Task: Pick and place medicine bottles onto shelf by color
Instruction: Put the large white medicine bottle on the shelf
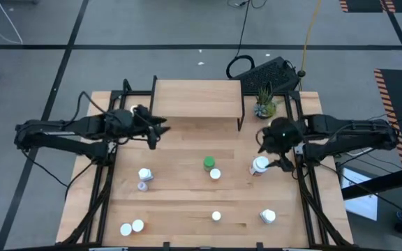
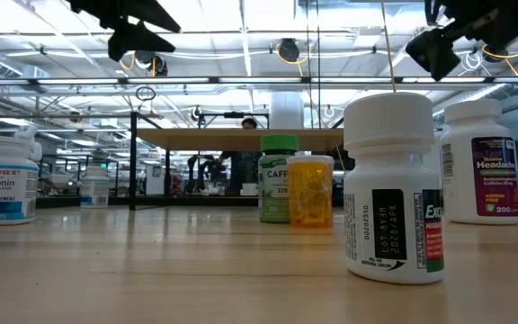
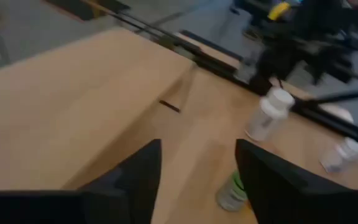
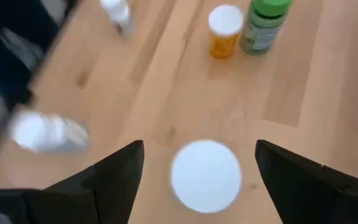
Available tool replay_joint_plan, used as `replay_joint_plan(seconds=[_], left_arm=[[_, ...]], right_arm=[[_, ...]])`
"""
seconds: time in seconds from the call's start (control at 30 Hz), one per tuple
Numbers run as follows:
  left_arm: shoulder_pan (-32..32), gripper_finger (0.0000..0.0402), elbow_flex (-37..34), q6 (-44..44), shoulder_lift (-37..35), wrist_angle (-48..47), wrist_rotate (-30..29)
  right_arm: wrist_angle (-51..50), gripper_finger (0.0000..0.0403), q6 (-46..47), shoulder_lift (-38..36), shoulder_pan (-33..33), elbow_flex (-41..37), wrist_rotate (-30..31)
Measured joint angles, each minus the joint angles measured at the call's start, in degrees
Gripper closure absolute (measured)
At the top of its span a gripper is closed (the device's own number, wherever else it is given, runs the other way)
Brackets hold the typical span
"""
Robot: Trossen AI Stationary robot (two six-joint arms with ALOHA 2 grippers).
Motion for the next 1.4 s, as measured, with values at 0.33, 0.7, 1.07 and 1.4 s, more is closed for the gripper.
replay_joint_plan(seconds=[0.33,0.7,1.07,1.4], left_arm=[[-2.7,0.0169,0.0,0.2,6.0,0.9,-0.3],[-2.5,0.0169,0.0,1.3,7.8,4.4,-3.4],[-1.6,0.0169,0.0,1.4,7.3,7.0,-3.4],[2.1,0.0169,0.1,7.0,5.0,9.0,-3.0]], right_arm=[[2.4,0.0047,-1.8,0.1,3.0,-9.2,2.2],[7.2,0.0077,-0.3,2.1,3.9,-9.9,3.8],[6.8,0.0176,-1.4,2.1,2.2,-4.7,5.5],[-4.8,0.0169,-9.6,21.8,-11.0,31.7,9.4]])
